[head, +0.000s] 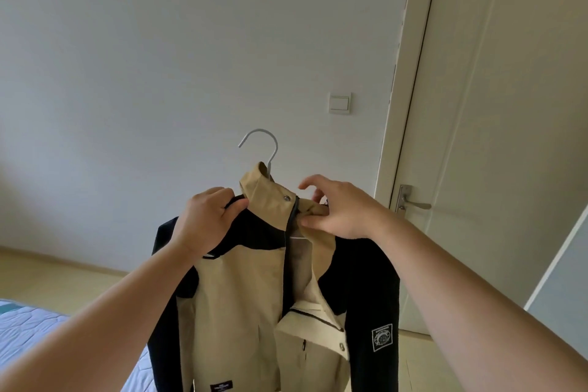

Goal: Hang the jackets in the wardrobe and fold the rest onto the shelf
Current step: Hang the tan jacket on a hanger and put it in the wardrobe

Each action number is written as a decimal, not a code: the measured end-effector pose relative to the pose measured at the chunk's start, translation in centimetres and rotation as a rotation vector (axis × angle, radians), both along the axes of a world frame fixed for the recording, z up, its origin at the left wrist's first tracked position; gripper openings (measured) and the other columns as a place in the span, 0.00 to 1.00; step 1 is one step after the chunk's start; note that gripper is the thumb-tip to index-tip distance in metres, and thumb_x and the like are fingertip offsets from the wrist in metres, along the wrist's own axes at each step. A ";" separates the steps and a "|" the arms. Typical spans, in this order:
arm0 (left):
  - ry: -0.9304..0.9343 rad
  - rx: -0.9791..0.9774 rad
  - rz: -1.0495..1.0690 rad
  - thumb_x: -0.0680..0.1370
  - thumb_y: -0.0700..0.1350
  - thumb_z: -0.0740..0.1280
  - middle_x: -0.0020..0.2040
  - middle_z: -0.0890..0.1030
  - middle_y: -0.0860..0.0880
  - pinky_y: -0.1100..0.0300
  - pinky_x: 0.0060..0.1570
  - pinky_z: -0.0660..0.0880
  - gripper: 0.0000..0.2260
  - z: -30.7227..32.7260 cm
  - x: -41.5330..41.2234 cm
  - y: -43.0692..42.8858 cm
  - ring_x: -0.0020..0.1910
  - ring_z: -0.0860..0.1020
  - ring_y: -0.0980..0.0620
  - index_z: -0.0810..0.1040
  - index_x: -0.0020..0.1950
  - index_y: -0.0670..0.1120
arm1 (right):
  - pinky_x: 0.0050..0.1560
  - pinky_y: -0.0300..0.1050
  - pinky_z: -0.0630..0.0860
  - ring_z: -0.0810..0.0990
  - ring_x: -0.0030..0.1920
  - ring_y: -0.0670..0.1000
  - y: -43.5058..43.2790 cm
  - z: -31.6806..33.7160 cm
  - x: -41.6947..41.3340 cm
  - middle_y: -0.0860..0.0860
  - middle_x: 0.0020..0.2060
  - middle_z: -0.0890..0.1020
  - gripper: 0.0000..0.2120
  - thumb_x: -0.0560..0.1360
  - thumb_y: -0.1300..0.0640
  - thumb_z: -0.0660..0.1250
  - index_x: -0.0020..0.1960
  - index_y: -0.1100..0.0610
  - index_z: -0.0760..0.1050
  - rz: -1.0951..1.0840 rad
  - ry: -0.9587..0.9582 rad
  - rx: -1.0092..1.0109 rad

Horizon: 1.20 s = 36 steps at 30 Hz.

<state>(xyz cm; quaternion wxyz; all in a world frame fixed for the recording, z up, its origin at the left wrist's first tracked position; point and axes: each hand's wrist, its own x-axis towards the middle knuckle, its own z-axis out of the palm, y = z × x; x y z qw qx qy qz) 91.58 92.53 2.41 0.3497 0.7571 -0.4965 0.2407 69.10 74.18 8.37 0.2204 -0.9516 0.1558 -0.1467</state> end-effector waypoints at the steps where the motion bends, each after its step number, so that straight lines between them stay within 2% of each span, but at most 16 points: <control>1: -0.009 0.013 0.003 0.79 0.53 0.66 0.28 0.66 0.55 0.60 0.29 0.64 0.20 0.0 -0.1 0.0 0.28 0.67 0.55 0.63 0.32 0.50 | 0.49 0.42 0.74 0.79 0.49 0.42 -0.2 0.0 0.1 0.38 0.50 0.79 0.19 0.73 0.41 0.72 0.63 0.37 0.73 0.011 -0.006 -0.026; 4: -0.058 0.041 -0.005 0.79 0.55 0.66 0.29 0.66 0.54 0.60 0.28 0.65 0.20 -0.5 0.3 0.4 0.27 0.67 0.53 0.66 0.33 0.47 | 0.48 0.40 0.76 0.82 0.45 0.40 -0.7 0.3 0.0 0.40 0.47 0.85 0.08 0.80 0.48 0.67 0.57 0.44 0.83 0.033 -0.055 -0.020; 6: -0.084 0.064 -0.013 0.79 0.59 0.62 0.28 0.66 0.53 0.59 0.28 0.65 0.22 -0.9 0.4 0.9 0.27 0.68 0.51 0.67 0.32 0.45 | 0.43 0.41 0.79 0.84 0.37 0.42 -1.1 1.1 -0.3 0.42 0.40 0.86 0.09 0.82 0.52 0.64 0.53 0.48 0.84 -0.021 -0.165 0.083; 9: -0.078 0.094 -0.013 0.78 0.64 0.59 0.28 0.66 0.53 0.58 0.26 0.65 0.24 -1.8 0.1 1.2 0.26 0.68 0.50 0.67 0.32 0.45 | 0.38 0.42 0.78 0.84 0.34 0.44 -1.4 2.5 -0.7 0.44 0.37 0.85 0.07 0.81 0.49 0.66 0.46 0.47 0.81 -0.047 -0.281 0.133; 11: -0.070 0.120 0.006 0.78 0.63 0.61 0.28 0.66 0.54 0.60 0.26 0.63 0.23 -2.3 -0.4 1.0 0.26 0.67 0.52 0.65 0.31 0.48 | 0.38 0.38 0.75 0.81 0.36 0.42 -0.9 2.6 -0.5 0.44 0.39 0.84 0.08 0.76 0.42 0.71 0.45 0.46 0.79 0.008 -0.181 0.100; 13: -0.084 0.143 0.018 0.78 0.59 0.66 0.28 0.65 0.55 0.62 0.26 0.61 0.22 -2.4 -0.7 0.7 0.26 0.65 0.54 0.64 0.31 0.49 | 0.41 0.39 0.73 0.79 0.41 0.42 -0.2 1.6 -0.1 0.43 0.43 0.81 0.13 0.70 0.37 0.74 0.46 0.44 0.78 0.033 0.036 0.056; 15: -0.085 0.161 0.034 0.79 0.56 0.69 0.28 0.64 0.55 0.62 0.26 0.60 0.22 -2.3 -0.9 0.4 0.26 0.64 0.56 0.63 0.32 0.49 | 0.42 0.41 0.73 0.78 0.45 0.44 0.3 0.0 0.5 0.44 0.47 0.78 0.14 0.69 0.40 0.76 0.50 0.43 0.78 0.045 0.221 0.026; 18: -0.083 0.143 0.047 0.79 0.59 0.66 0.28 0.66 0.54 0.61 0.26 0.61 0.23 -1.8 -1.0 0.5 0.26 0.67 0.52 0.67 0.32 0.46 | 0.43 0.42 0.74 0.77 0.48 0.48 0.1 -2.4 0.8 0.45 0.50 0.75 0.13 0.69 0.51 0.76 0.52 0.43 0.78 0.047 0.227 0.050; 20: -0.083 0.113 0.041 0.78 0.62 0.61 0.28 0.66 0.53 0.59 0.26 0.64 0.24 -1.3 -0.9 0.7 0.26 0.67 0.50 0.68 0.32 0.45 | 0.48 0.45 0.77 0.76 0.51 0.49 0.1 -3.6 0.8 0.45 0.52 0.71 0.15 0.69 0.50 0.76 0.50 0.41 0.74 0.013 0.168 0.058; 23: -0.079 0.087 0.043 0.79 0.58 0.65 0.28 0.66 0.54 0.57 0.27 0.66 0.23 -1.0 -0.7 0.9 0.26 0.67 0.50 0.67 0.32 0.44 | 0.46 0.48 0.75 0.73 0.49 0.49 0.3 -5.1 1.0 0.45 0.53 0.68 0.23 0.66 0.41 0.76 0.53 0.41 0.65 -0.059 0.128 -0.170; 25: -0.081 0.082 0.054 0.79 0.54 0.69 0.28 0.66 0.54 0.58 0.27 0.65 0.21 -1.1 -0.6 0.9 0.26 0.67 0.51 0.67 0.32 0.45 | 0.46 0.49 0.73 0.72 0.47 0.50 0.8 -5.5 1.4 0.46 0.51 0.68 0.27 0.66 0.35 0.73 0.55 0.43 0.64 -0.099 0.084 -0.372; 27: -0.072 0.076 0.062 0.79 0.53 0.69 0.28 0.66 0.54 0.58 0.27 0.66 0.21 -1.2 -0.5 0.8 0.26 0.67 0.51 0.67 0.32 0.45 | 0.47 0.51 0.72 0.72 0.47 0.52 1.4 -5.6 1.7 0.47 0.51 0.69 0.29 0.65 0.32 0.71 0.55 0.45 0.64 -0.144 0.068 -0.460; 28: -0.068 0.071 0.064 0.79 0.53 0.69 0.28 0.66 0.54 0.57 0.27 0.67 0.21 -1.3 -0.5 0.8 0.27 0.68 0.50 0.67 0.32 0.44 | 0.46 0.50 0.72 0.72 0.48 0.53 1.7 -5.6 1.8 0.48 0.51 0.69 0.28 0.66 0.36 0.72 0.56 0.47 0.64 -0.157 0.080 -0.479; 31: -0.072 0.066 0.070 0.79 0.53 0.70 0.28 0.66 0.54 0.56 0.28 0.68 0.21 -1.4 -0.2 0.8 0.27 0.68 0.50 0.68 0.32 0.44 | 0.39 0.48 0.70 0.72 0.49 0.55 1.7 -5.1 1.8 0.51 0.54 0.68 0.26 0.67 0.61 0.70 0.61 0.49 0.63 -0.155 0.179 -0.427; 33: -0.074 0.074 0.069 0.79 0.52 0.70 0.29 0.67 0.54 0.56 0.28 0.67 0.20 -1.5 -0.1 0.9 0.27 0.68 0.50 0.68 0.32 0.44 | 0.41 0.47 0.72 0.72 0.48 0.54 1.4 -4.2 1.7 0.51 0.54 0.70 0.26 0.69 0.66 0.65 0.64 0.49 0.67 -0.131 0.229 -0.334; 36: -0.081 0.090 0.048 0.79 0.51 0.71 0.28 0.67 0.54 0.57 0.28 0.66 0.21 -1.7 -0.1 0.9 0.27 0.68 0.49 0.68 0.32 0.44 | 0.46 0.46 0.76 0.77 0.50 0.54 0.6 -3.1 1.7 0.51 0.55 0.75 0.23 0.72 0.68 0.62 0.61 0.48 0.77 -0.157 0.182 -0.229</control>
